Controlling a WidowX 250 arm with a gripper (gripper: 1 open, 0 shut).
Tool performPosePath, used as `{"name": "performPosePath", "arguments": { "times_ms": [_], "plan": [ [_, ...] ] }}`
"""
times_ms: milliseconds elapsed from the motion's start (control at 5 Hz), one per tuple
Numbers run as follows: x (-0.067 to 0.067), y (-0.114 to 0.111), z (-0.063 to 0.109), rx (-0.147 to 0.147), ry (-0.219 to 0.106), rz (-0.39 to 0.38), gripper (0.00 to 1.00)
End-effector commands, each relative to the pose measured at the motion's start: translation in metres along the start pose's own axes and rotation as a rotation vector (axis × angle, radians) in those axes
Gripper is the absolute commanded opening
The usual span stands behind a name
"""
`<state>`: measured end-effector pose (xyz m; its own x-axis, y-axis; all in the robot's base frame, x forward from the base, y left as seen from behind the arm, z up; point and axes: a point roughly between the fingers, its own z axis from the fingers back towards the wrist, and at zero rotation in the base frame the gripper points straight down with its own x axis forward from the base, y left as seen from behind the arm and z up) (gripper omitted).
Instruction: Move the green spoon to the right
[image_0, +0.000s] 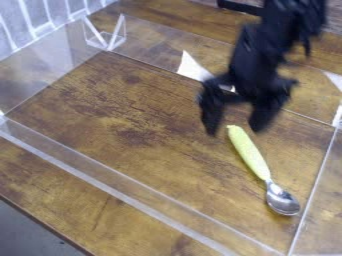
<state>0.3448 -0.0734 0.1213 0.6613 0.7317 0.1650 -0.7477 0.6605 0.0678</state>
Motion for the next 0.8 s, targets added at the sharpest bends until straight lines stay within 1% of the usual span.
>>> {"name": "performPosePath", "arguments": {
  "times_ms": [0, 200, 400, 600],
  "plan": [
    [0.042, 0.022, 0.021, -0.109, -0.041, -0.045, 1.0],
    [0.066, 0.043, 0.009, -0.163, -0.038, -0.177, 1.0],
    [0.085, 0.066, 0.001, -0.221, -0.051, -0.311, 1.0],
    [0.079, 0.069, 0.007, -0.269, -0.075, -0.417, 1.0]
  ]
}}
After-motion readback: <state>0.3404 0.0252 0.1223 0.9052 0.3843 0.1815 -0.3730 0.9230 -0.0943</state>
